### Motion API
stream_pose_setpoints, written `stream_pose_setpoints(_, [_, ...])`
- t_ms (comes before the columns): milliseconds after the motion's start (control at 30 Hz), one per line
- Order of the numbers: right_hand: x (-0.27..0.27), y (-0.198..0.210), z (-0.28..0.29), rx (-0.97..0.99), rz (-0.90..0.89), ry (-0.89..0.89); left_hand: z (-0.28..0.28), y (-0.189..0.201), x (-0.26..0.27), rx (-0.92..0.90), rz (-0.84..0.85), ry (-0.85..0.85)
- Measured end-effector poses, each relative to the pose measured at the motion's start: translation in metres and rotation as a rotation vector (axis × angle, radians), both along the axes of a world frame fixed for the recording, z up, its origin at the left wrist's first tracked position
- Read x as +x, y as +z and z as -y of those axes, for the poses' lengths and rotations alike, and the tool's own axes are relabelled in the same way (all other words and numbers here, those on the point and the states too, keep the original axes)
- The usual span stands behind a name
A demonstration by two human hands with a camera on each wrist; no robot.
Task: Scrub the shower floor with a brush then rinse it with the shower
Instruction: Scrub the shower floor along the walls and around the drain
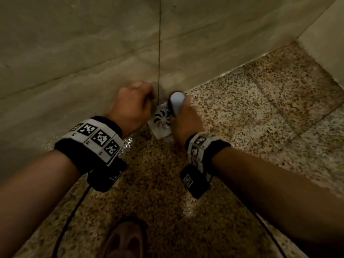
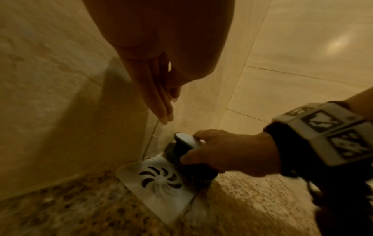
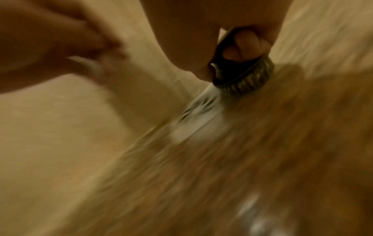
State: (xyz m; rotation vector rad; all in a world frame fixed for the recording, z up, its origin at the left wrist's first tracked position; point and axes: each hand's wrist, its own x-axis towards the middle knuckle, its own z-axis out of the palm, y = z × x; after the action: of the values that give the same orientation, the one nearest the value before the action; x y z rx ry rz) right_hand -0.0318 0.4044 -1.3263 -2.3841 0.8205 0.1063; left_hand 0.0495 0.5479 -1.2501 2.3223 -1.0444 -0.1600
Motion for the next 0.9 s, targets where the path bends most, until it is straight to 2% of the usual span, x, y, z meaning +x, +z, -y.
stream_pose_setpoints(100, [-0.008, 0.0, -0.022, 0.099, 0.065, 0.327, 0.002, -0.001, 0.0, -0.046, 0.015, 0.009])
stream_pose_setpoints(200, [-0.008, 0.006, -0.006, 0.053, 0.103, 0.296, 0.002, -0.001, -0.002, -0.034, 0.021, 0.008])
stream_pose_setpoints(267, [-0.021, 0.013, 0.009, -0.054, 0.041, 0.37, 0.0, -0.001, -0.003, -0.034, 0.012, 0.011])
stream_pose_setpoints(367, [-0.053, 0.019, 0.004, -0.208, -0.006, 0.677, -0.002, 0.001, -0.002, -0.038, 0.006, 0.025])
stream_pose_setpoints(467, [-0.075, 0.004, -0.019, -0.207, 0.063, 0.931, 0.0, 0.001, -0.003, -0.029, 0.025, 0.021])
stream_pose_setpoints(500, [-0.075, -0.001, -0.023, -0.205, 0.084, 0.968, 0.001, -0.001, -0.004, -0.013, 0.025, 0.015])
stream_pose_setpoints(567, [-0.059, 0.001, -0.016, -0.199, 0.083, 0.892, 0.0, -0.005, -0.006, 0.019, 0.011, 0.008])
stream_pose_setpoints(700, [-0.008, 0.018, 0.023, -0.272, -0.051, 0.586, -0.007, -0.006, -0.006, 0.021, -0.01, 0.034])
stream_pose_setpoints(767, [-0.003, 0.026, 0.03, -0.255, -0.026, 0.486, -0.008, -0.004, -0.004, 0.028, 0.005, 0.034])
stream_pose_setpoints(833, [-0.018, 0.022, 0.018, -0.201, 0.01, 0.54, -0.01, -0.003, 0.0, 0.022, 0.024, 0.028])
stream_pose_setpoints(900, [-0.044, 0.011, -0.009, -0.147, 0.045, 0.745, -0.012, -0.004, 0.001, 0.02, 0.028, 0.024])
